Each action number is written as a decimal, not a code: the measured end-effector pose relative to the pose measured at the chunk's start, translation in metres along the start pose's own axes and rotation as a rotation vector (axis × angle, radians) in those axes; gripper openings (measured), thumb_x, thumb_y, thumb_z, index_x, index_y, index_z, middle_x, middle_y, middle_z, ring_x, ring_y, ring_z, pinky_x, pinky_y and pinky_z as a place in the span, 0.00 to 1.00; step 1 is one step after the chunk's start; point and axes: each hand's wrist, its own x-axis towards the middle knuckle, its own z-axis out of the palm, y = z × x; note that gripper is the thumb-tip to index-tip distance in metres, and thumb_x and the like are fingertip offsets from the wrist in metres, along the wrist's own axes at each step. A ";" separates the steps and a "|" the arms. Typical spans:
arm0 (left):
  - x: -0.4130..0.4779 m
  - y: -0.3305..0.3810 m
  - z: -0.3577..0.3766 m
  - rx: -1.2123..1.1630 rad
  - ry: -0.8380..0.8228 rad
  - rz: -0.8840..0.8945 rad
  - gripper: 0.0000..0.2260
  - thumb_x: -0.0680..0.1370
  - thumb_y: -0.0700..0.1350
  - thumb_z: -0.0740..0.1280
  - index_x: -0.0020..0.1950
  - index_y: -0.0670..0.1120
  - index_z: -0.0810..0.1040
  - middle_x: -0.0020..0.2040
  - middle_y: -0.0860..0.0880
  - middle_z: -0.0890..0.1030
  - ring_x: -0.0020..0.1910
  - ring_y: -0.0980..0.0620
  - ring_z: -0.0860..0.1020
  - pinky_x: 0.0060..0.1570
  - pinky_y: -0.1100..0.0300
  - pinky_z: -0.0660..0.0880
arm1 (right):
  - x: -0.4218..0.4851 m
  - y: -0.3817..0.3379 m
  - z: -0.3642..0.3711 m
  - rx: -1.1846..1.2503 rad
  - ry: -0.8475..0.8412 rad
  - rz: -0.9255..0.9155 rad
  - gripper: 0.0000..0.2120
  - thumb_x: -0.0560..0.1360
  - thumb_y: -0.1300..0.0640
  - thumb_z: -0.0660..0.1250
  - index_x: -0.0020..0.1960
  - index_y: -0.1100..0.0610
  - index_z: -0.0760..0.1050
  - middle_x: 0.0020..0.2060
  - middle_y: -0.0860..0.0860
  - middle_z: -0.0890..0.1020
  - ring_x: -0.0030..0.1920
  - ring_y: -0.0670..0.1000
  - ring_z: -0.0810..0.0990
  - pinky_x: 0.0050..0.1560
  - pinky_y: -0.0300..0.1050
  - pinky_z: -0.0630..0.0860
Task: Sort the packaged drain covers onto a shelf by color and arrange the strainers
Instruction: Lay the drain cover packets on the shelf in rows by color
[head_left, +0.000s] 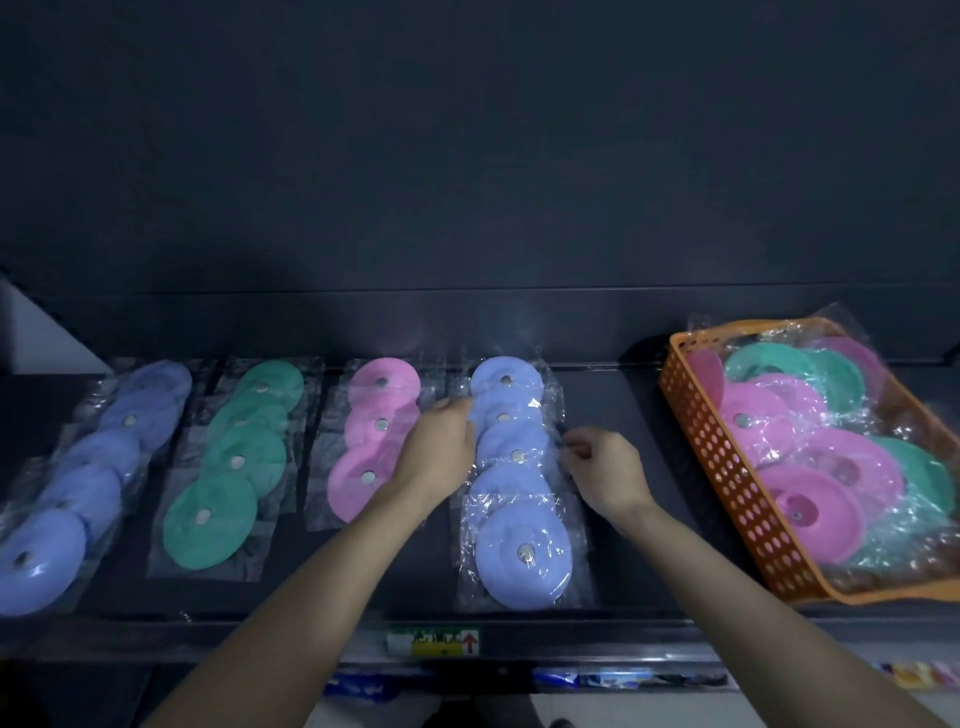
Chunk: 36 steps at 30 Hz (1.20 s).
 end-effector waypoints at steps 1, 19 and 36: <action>0.003 -0.003 0.001 0.017 -0.038 0.010 0.11 0.78 0.37 0.58 0.58 0.39 0.75 0.54 0.39 0.79 0.50 0.39 0.77 0.47 0.52 0.74 | 0.001 -0.001 0.000 0.008 0.001 0.000 0.08 0.73 0.63 0.64 0.48 0.59 0.81 0.37 0.50 0.80 0.42 0.50 0.79 0.39 0.34 0.68; 0.010 -0.011 0.029 0.125 -0.448 0.036 0.38 0.75 0.67 0.58 0.77 0.56 0.42 0.77 0.49 0.35 0.75 0.51 0.34 0.75 0.52 0.45 | 0.054 0.011 0.007 0.176 0.109 0.100 0.08 0.73 0.66 0.60 0.43 0.67 0.77 0.38 0.60 0.83 0.42 0.62 0.82 0.48 0.60 0.79; 0.006 -0.006 0.031 0.074 -0.399 0.055 0.32 0.79 0.62 0.55 0.77 0.57 0.44 0.77 0.51 0.35 0.75 0.51 0.33 0.73 0.57 0.40 | -0.011 0.012 -0.017 0.103 -0.184 -0.128 0.15 0.72 0.44 0.64 0.47 0.56 0.75 0.38 0.51 0.80 0.38 0.48 0.76 0.45 0.41 0.73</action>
